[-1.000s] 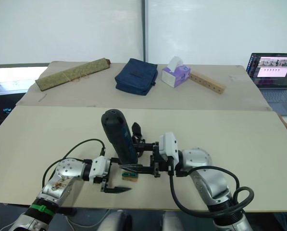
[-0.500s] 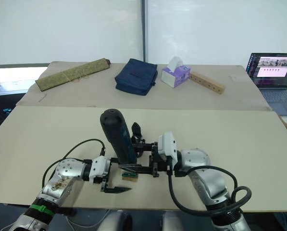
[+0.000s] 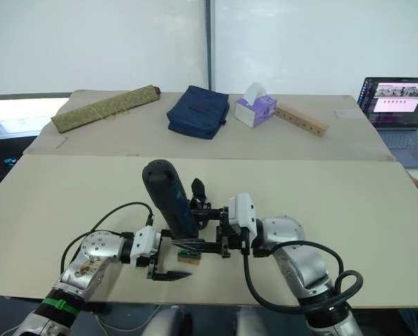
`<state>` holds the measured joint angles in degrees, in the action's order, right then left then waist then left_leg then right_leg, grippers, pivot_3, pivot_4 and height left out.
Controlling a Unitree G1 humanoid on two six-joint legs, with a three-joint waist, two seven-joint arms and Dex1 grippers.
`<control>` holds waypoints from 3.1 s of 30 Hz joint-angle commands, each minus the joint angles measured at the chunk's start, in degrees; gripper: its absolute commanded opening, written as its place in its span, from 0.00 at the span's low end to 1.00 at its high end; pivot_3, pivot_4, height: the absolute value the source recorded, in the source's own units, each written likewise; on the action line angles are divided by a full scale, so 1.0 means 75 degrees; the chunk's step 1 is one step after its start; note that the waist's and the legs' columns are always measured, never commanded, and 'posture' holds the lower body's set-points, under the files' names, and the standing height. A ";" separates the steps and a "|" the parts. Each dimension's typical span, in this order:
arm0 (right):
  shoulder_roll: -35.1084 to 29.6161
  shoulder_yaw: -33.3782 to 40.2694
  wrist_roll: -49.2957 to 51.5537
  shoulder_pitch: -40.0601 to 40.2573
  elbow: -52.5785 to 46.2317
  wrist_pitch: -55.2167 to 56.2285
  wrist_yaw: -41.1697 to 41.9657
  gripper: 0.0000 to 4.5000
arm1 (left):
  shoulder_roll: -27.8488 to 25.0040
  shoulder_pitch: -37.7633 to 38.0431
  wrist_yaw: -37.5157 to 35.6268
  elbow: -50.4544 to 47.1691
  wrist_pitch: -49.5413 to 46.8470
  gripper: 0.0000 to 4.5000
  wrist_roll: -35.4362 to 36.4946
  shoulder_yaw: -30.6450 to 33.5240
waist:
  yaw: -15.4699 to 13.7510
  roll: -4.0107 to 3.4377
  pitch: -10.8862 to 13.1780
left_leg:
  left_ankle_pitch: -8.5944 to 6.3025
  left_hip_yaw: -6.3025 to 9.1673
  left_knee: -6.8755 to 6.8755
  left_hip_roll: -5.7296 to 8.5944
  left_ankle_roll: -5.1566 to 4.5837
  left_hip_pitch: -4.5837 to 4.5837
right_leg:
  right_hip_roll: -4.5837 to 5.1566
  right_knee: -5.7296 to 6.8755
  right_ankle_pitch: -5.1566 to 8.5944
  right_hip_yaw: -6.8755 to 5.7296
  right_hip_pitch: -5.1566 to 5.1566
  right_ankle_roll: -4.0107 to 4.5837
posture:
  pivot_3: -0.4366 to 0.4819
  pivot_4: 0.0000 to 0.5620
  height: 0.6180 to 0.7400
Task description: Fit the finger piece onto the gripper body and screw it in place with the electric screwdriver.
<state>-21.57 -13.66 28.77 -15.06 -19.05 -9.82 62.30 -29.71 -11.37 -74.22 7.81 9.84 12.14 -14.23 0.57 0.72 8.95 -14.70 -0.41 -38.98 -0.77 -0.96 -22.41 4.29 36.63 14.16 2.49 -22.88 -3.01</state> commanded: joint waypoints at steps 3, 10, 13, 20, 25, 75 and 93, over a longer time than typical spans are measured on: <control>0.0074 0.0109 0.0236 -0.0156 -0.0444 0.0103 -0.0039 0.43 | 0.0049 0.0231 -0.0015 0.0173 -0.0059 1.00 0.0030 -0.0130 | 0.0010 0.0000 0.0000 | 0.0000 0.0000 0.0000 -0.0001 0.0000 0.0000 | 0.0000 0.0000 0.0001 0.0000 0.0000 0.0000 | 0.48 0.27 1.00; 0.0024 0.0241 0.0499 -0.0213 -0.0730 -0.0082 -0.0087 0.43 | 0.0037 0.0249 -0.0168 0.0224 0.0118 1.00 0.0363 0.0110 | 0.0017 0.0001 0.0001 | 0.0000 -0.0001 0.0002 -0.0003 0.0000 -0.0002 | 0.0000 0.0001 0.0002 0.0001 -0.0005 0.0002 | 0.48 0.27 1.00; 0.0002 0.0373 0.0816 -0.0293 -0.0952 -0.0342 -0.0232 0.43 | 0.0025 0.0247 -0.0335 0.0240 0.0214 1.00 0.0665 0.0306 | 0.0029 0.0002 0.0001 | 0.0000 -0.0001 0.0002 -0.0004 0.0000 -0.0006 | 0.0000 0.0003 0.0002 0.0001 -0.0012 0.0003 | 0.48 0.27 1.00; -0.0150 0.0515 0.1194 -0.0324 -0.1442 -0.0692 -0.0444 0.43 | -0.0346 0.0511 -0.0726 -0.0490 -0.0122 1.00 0.1728 0.1010 | 0.0043 0.0018 0.0012 | 0.0000 0.0002 0.0004 -0.0013 0.0000 -0.0026 | -0.0004 0.0014 0.0004 -0.0001 -0.0039 0.0009 | 0.48 0.27 1.00; -0.0240 0.0755 0.1496 -0.0474 -0.1704 -0.0934 -0.0694 0.43 | -0.0727 0.0593 -0.0744 -0.1054 -0.0699 1.00 0.2246 0.1469 | 0.0024 0.0020 0.0013 | 0.0000 0.0004 0.0002 -0.0011 0.0001 -0.0028 | 0.0007 0.0010 0.0005 -0.0002 -0.0035 0.0008 | 0.48 0.27 1.00; 0.0018 0.2082 0.2091 -0.3233 0.1082 -0.1841 -0.0698 0.43 | -0.0404 -0.1607 -0.0739 0.0905 -0.1586 1.00 0.1932 0.2093 | 0.0035 0.0042 0.0028 | 0.0002 0.0002 0.0000 -0.0004 0.0002 -0.0071 | 0.0003 0.0019 0.0003 -0.0007 -0.0078 0.0009 | 0.48 0.27 1.00; 0.0541 0.1556 0.1464 -0.3704 0.1570 -0.1878 -0.0358 0.43 | -0.0057 -0.1484 -0.0611 0.1034 -0.1015 1.00 0.1435 0.1738 | 0.0035 0.0041 0.0028 | 0.0003 0.0003 0.0001 -0.0003 0.0004 -0.0073 | 0.0002 0.0024 0.0002 -0.0008 -0.0083 0.0011 | 0.48 0.27 1.00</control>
<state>-17.79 -3.03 39.15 -40.58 -5.83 -25.23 59.10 -30.46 -22.60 -79.17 15.78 0.61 23.28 -1.15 0.83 1.03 9.16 -14.68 -0.39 -38.98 -0.79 -0.93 -22.96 4.30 36.81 14.17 2.43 -23.51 -2.93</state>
